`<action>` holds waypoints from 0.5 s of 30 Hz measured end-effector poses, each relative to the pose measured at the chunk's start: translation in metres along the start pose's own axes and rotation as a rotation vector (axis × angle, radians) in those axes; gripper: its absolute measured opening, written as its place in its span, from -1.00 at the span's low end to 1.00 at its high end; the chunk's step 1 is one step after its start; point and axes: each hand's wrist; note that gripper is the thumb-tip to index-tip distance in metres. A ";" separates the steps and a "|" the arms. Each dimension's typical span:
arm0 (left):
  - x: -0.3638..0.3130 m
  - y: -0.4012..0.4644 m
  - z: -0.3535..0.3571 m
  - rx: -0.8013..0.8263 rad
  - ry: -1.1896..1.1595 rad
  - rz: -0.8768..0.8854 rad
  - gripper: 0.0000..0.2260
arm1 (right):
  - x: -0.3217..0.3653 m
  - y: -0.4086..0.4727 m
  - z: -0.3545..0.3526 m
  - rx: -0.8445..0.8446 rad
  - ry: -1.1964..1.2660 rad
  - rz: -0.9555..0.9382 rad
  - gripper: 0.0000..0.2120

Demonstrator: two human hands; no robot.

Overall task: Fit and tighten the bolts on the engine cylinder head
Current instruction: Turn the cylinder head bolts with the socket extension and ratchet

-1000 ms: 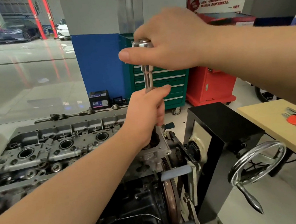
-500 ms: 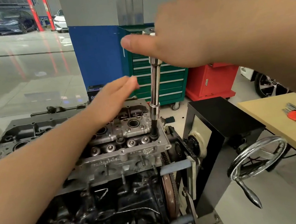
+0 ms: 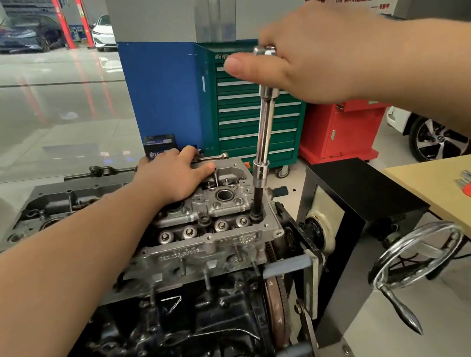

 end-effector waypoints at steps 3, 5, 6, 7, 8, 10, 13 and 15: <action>0.001 0.001 0.001 -0.010 0.004 -0.006 -0.28 | 0.014 -0.006 -0.005 0.011 -0.140 0.006 -0.19; 0.002 0.001 0.001 -0.021 0.003 -0.004 -0.29 | 0.015 0.001 -0.006 0.032 -0.151 0.039 -0.10; 0.001 0.002 0.001 -0.022 0.003 -0.003 -0.30 | 0.013 0.007 -0.005 0.035 -0.131 0.054 -0.11; 0.001 0.002 0.001 -0.020 0.004 -0.002 -0.30 | 0.011 0.013 -0.005 0.043 -0.085 0.041 -0.16; 0.001 0.002 0.001 -0.019 0.006 -0.002 -0.30 | 0.006 0.016 -0.005 0.058 -0.013 -0.005 -0.23; 0.000 0.001 0.000 -0.020 0.008 0.001 -0.31 | -0.004 0.018 -0.004 0.134 0.229 -0.143 -0.39; 0.000 0.000 0.001 -0.025 0.009 0.001 -0.32 | -0.015 0.013 -0.005 0.238 0.454 -0.245 -0.63; 0.000 -0.001 0.001 -0.019 0.003 0.003 -0.33 | -0.016 0.011 -0.007 0.231 0.416 -0.256 -0.62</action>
Point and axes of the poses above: each hand's wrist, its own y-axis towards the middle knuckle, its own z-axis out of the palm, x = y × z, and after that the axes turned 8 degrees about x, right-handed
